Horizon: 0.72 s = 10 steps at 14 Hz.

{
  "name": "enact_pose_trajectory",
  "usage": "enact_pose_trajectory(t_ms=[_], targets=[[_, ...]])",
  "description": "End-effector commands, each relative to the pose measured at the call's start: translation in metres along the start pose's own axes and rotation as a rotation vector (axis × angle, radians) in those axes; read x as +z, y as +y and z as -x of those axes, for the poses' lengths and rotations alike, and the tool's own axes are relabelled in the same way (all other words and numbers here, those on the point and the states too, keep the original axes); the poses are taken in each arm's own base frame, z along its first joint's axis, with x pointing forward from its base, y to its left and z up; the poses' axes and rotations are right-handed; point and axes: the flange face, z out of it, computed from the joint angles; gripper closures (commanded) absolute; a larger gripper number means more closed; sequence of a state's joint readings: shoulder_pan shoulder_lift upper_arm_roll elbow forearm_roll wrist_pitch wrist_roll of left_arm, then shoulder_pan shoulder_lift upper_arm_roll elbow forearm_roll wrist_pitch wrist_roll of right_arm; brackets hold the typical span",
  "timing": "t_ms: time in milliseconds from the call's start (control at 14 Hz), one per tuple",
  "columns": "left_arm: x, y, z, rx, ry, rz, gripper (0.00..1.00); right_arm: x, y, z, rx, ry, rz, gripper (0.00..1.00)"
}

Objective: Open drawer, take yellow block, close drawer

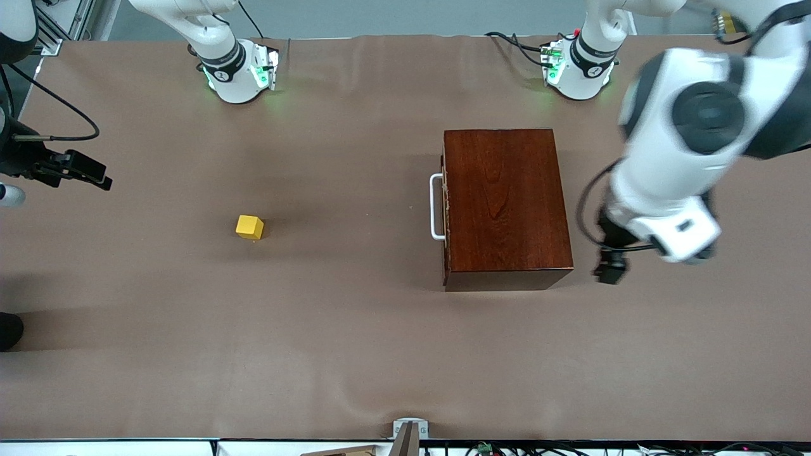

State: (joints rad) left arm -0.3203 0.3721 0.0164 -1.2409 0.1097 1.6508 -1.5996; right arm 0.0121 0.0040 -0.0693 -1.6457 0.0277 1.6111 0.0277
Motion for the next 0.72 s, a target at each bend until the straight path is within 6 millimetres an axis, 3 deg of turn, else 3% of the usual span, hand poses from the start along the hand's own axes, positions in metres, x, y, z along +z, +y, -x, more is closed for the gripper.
enact_pose_trajectory(t_ms=[0,430,502,645], targets=[[-0.019,-0.035,-0.024,0.125,-0.054,-0.003,0.0,-0.004,0.003,0.002,0.009,0.011,0.016,0.0],[-0.055,-0.105,-0.085,0.508,-0.095,0.037,0.0,-0.022,0.006,0.007,-0.008,0.033,0.015,0.0],[-0.06,-0.119,-0.108,0.56,-0.117,0.052,0.0,-0.023,0.006,0.007,-0.008,0.028,0.015,0.0],[-0.058,-0.133,-0.125,0.731,-0.184,0.034,0.0,-0.028,0.006,0.009,-0.008,0.021,0.015,0.0]])
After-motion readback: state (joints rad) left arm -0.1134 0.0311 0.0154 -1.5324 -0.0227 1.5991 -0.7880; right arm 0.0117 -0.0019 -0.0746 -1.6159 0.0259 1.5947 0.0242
